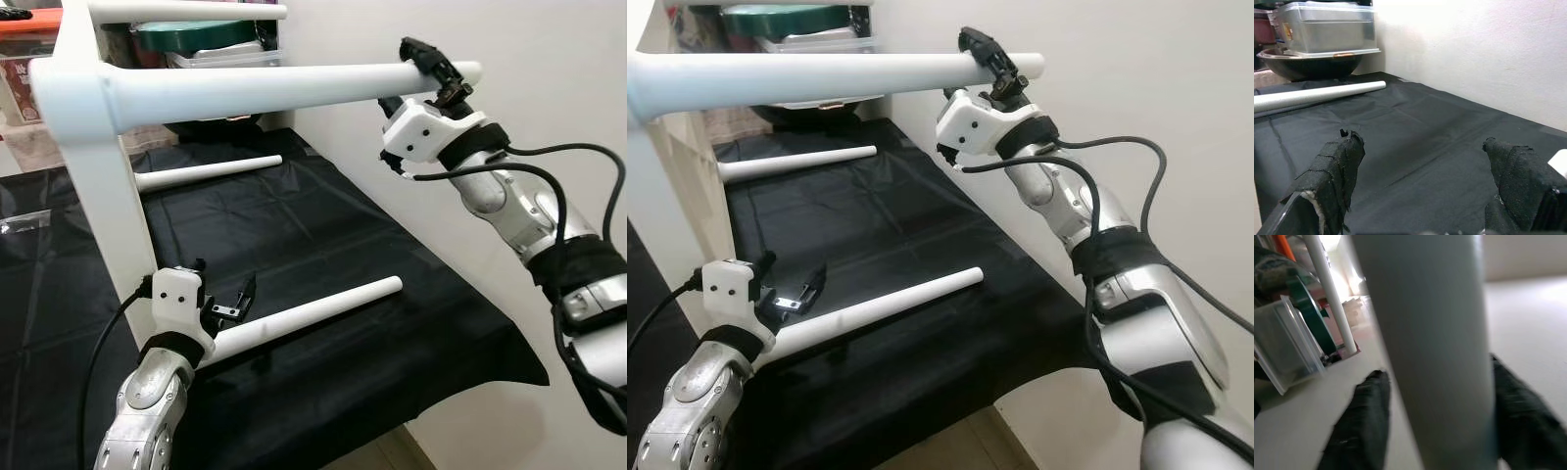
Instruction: Building children table
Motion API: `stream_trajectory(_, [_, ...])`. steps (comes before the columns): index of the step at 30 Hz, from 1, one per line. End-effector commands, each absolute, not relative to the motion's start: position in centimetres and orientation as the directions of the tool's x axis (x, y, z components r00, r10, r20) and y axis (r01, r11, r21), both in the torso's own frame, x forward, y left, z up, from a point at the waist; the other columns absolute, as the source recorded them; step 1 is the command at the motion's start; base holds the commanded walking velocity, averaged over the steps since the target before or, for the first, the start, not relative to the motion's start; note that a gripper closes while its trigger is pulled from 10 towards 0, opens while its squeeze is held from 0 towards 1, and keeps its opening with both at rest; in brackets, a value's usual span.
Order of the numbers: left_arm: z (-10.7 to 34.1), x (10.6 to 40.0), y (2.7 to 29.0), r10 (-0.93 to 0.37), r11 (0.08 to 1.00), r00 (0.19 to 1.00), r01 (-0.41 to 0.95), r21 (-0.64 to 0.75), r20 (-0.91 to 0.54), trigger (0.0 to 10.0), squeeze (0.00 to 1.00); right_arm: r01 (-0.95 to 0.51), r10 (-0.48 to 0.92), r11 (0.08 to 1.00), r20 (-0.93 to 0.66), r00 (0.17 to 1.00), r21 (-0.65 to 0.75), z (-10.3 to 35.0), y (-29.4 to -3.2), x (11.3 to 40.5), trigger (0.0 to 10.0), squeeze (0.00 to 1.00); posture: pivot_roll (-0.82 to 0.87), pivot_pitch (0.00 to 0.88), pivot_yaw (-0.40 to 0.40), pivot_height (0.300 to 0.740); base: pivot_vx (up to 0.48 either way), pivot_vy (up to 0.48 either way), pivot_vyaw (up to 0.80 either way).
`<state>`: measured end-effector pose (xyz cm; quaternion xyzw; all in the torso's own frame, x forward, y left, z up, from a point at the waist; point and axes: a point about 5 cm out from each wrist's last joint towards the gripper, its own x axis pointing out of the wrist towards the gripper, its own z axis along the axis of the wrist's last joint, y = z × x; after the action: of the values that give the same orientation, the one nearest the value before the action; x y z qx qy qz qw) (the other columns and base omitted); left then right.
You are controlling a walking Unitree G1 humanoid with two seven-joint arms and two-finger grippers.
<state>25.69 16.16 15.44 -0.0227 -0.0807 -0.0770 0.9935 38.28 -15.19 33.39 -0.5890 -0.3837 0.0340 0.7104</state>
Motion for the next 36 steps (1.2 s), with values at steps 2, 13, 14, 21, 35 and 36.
stream_trajectory(2, [15.1, 25.5, 17.2, -0.114, 0.993, 0.984, 0.116, -0.007, 0.14, 10.0, 0.0, 0.35, 0.502, 0.265, 0.439, 0.745, -0.898, 32.3, -15.3, 38.9, 0.0, 0.0, -0.04, 0.0, -0.045, 0.74, 0.0, 0.0, 0.0])
stream_trajectory(13, [15.6, 25.0, 18.2, -0.084, 0.996, 0.987, 0.079, 0.044, 0.14, 10.0, 0.0, 0.232, 0.396, 0.391, 0.39, 0.831, -0.891, 31.6, -16.6, 39.9, 0.0, 0.0, -0.01, 0.0, -0.053, 0.74, 0.0, 0.0, 0.0])
stream_trajectory(14, [16.0, 24.9, 18.8, -0.083, 0.995, 0.986, 0.073, 0.069, 0.143, 10.0, 0.0, 0.205, 0.373, 0.423, 0.376, 0.848, -0.883, 31.3, -16.9, 40.2, 0.0, 0.0, -0.01, 0.0, -0.051, 0.74, 0.0, 0.0, 0.0])
stream_trajectory(21, [19.7, 24.8, 24.1, -0.106, 0.959, 0.986, 0.066, 0.275, 0.132, 10.0, 0.0, 0.118, 0.29, 0.502, 0.295, 0.91, -0.857, 30.4, -17.6, 41.1, 0.0, 0.0, 0.03, 0.0, -0.042, 0.74, 0.0, 0.0, 0.0])
stream_trajectory(35, [34.2, 28.5, 32.9, -0.123, 0.701, 0.977, -0.038, 0.712, 0.174, 10.0, 0.0, -0.031, 0.081, 0.921, 0.111, 0.991, -0.388, 26.0, -16.7, 42.2, 0.0, 0.0, 0.09, 0.0, -0.018, 0.74, 0.0, 0.0, 0.0])
stream_trajectory(36, [36.2, 29.0, 33.1, -0.131, 0.66, 0.974, -0.055, 0.75, 0.187, 10.0, 0.0, -0.057, 0.068, 0.959, 0.03, 0.997, -0.278, 23.7, -16.1, 42.1, 0.0, 0.0, 0.1, 0.0, -0.015, 0.74, 0.0, 0.0, 0.0])
